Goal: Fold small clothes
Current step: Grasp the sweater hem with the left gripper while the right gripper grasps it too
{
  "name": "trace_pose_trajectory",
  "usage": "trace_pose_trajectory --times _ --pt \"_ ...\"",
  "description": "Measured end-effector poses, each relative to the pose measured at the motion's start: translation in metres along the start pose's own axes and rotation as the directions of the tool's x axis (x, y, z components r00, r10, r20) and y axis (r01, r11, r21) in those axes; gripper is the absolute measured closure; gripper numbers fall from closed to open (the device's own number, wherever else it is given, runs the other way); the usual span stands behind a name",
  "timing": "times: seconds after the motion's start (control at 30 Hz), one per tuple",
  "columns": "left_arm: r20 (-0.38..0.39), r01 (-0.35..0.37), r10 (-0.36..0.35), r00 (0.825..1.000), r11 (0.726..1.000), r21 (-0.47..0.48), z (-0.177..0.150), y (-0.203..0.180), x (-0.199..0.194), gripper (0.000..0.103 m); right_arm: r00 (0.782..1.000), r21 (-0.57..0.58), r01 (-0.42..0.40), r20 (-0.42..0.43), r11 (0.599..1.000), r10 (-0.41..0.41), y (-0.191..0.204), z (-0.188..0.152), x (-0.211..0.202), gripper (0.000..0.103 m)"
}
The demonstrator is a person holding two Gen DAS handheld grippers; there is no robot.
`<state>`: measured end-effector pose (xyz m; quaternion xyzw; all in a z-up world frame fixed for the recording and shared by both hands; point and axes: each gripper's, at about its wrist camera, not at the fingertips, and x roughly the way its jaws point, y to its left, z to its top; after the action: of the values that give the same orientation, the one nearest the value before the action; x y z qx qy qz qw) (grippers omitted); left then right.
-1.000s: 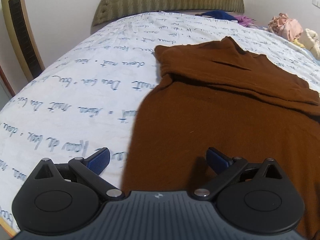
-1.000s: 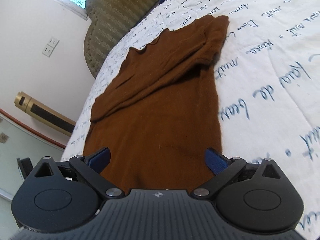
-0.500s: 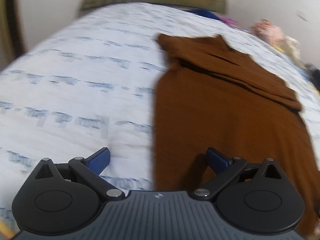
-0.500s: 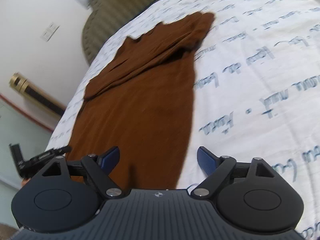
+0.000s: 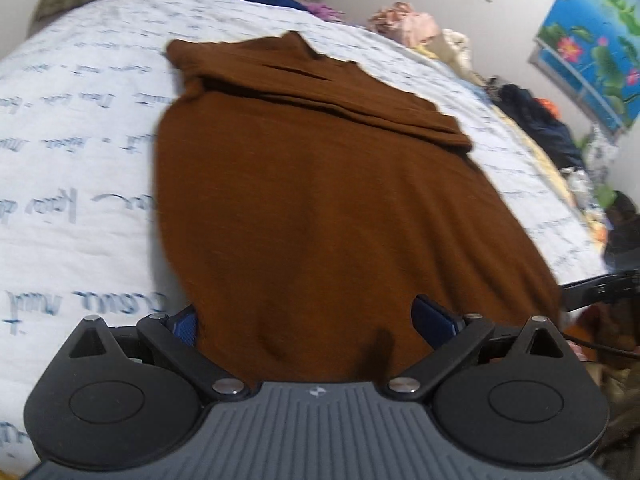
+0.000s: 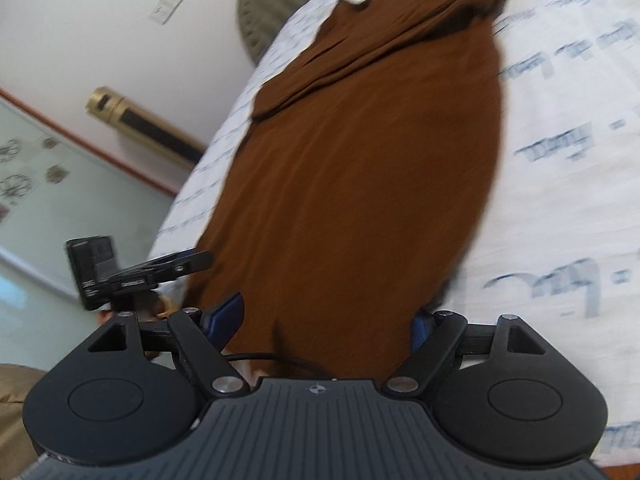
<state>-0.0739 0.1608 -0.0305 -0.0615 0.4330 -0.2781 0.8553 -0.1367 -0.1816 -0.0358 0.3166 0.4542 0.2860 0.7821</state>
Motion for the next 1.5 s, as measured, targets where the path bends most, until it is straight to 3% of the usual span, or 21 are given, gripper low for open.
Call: trace_pose_trajectory --times 0.13,0.23,0.27,0.4,0.43,0.5,0.6,0.93,1.17,1.27,1.43,1.5 --pt "-0.012 0.102 -0.102 0.995 0.995 -0.014 0.001 -0.006 0.007 0.001 0.998 -0.026 -0.044 -0.038 0.999 0.043 0.01 0.006 0.018 0.023" --pt "-0.017 0.124 -0.124 0.992 0.992 -0.006 0.004 -0.012 0.013 0.006 0.997 -0.057 -0.053 -0.059 0.997 0.049 0.017 0.011 0.029 0.029" --pt "-0.019 0.126 -0.126 0.992 0.992 -0.001 0.005 -0.014 0.015 0.01 0.997 -0.067 -0.054 -0.067 0.996 0.05 0.018 0.013 0.033 0.032" --pt "-0.039 0.108 -0.107 0.993 0.994 0.013 0.007 -0.016 0.015 0.054 0.996 -0.113 -0.027 -0.082 0.993 0.018 0.025 0.015 0.04 0.055" --pt "-0.042 0.099 -0.098 0.994 0.995 0.011 0.008 -0.015 0.015 0.058 0.997 -0.103 -0.02 -0.079 0.994 0.012 0.024 0.016 0.04 0.059" --pt "-0.049 0.085 -0.085 0.995 0.996 -0.005 0.009 -0.011 0.014 0.076 0.998 -0.086 0.0 -0.068 0.996 -0.006 0.018 0.017 0.037 0.08" --pt "-0.053 0.076 -0.078 0.996 0.997 -0.031 0.012 -0.008 0.014 0.088 0.999 -0.08 0.021 -0.042 0.997 -0.025 0.015 0.015 0.033 0.085" --pt "0.042 0.075 -0.074 0.996 0.997 -0.014 0.035 -0.026 0.023 0.091 0.996 -0.17 0.074 0.058 0.983 -0.065 0.021 0.043 0.028 0.086" --pt "0.062 0.043 -0.037 0.997 0.994 -0.103 0.053 -0.014 0.041 0.091 0.983 -0.09 0.135 0.138 0.987 -0.122 -0.005 0.083 0.036 0.087" --pt "0.046 0.048 -0.044 0.998 0.994 -0.101 0.051 -0.014 0.043 0.091 0.988 -0.001 0.086 0.129 0.996 -0.086 -0.023 0.088 0.039 0.087" --pt "0.035 0.062 -0.058 0.998 0.993 -0.098 0.044 -0.014 0.04 0.088 0.99 0.031 0.056 0.124 0.998 -0.059 -0.025 0.08 0.041 0.086" --pt "0.033 0.07 -0.067 0.997 0.991 -0.111 0.041 -0.011 0.039 0.081 0.991 0.043 0.045 0.123 0.998 -0.05 -0.026 0.077 0.039 0.083"
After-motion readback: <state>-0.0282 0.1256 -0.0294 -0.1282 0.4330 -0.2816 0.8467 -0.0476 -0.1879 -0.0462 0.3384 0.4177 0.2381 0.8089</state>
